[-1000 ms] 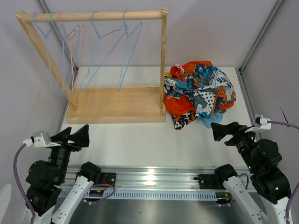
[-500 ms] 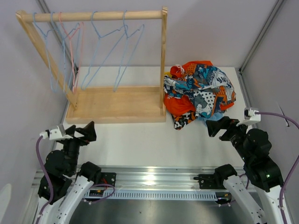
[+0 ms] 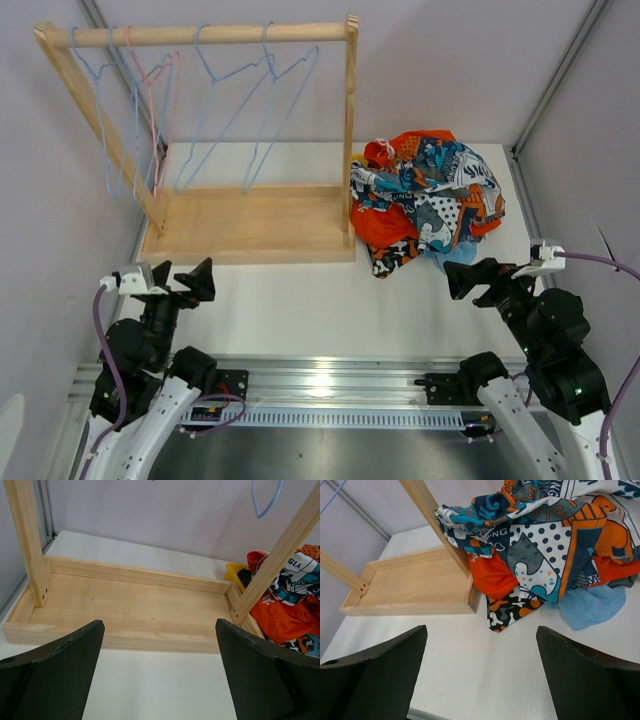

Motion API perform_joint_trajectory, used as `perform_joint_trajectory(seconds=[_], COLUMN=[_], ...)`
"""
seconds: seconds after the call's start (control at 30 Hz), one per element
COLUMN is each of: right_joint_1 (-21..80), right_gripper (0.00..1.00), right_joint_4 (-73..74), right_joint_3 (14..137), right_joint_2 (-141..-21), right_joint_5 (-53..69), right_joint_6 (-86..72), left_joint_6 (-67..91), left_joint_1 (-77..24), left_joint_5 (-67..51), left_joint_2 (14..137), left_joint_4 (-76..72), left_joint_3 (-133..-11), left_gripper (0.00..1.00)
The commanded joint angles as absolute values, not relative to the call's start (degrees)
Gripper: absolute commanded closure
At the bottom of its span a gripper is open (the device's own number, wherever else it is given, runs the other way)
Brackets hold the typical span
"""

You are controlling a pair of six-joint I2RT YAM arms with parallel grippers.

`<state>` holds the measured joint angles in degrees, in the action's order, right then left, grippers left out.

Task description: Remove the shorts from the hanger

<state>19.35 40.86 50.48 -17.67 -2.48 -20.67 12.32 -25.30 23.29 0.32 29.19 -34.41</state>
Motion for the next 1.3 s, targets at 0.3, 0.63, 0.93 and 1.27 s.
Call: perform_joint_trajectory(seconds=[0.3, 0.63, 0.93, 1.27], right_joint_1=[18.90, 18.90, 18.63, 18.63], right_gripper=[0.01, 0.01, 0.01, 0.01], right_joint_4=[38.41, 38.41, 38.23, 37.79], right_joint_3=[50.19, 50.10, 50.10, 50.01], right_joint_2=[-15.03, -14.50, -13.98, -13.54], right_joint_5=[-1.41, -1.32, -1.23, 0.78], right_joint_6=[-19.25, -19.16, -19.07, -18.46], left_joint_6=[8.09, 4.57, 3.52, 3.34], left_joint_1=[-24.96, -24.96, -24.96, -24.96], left_joint_5=[18.99, 13.27, 9.32, 8.97], left_joint_2=[-6.60, -7.91, -7.91, -7.91], left_joint_4=[22.86, 21.62, 21.36, 21.45], left_joint_3=[-32.44, -30.06, -29.53, -29.53], left_gripper=[0.01, 0.01, 0.01, 0.01])
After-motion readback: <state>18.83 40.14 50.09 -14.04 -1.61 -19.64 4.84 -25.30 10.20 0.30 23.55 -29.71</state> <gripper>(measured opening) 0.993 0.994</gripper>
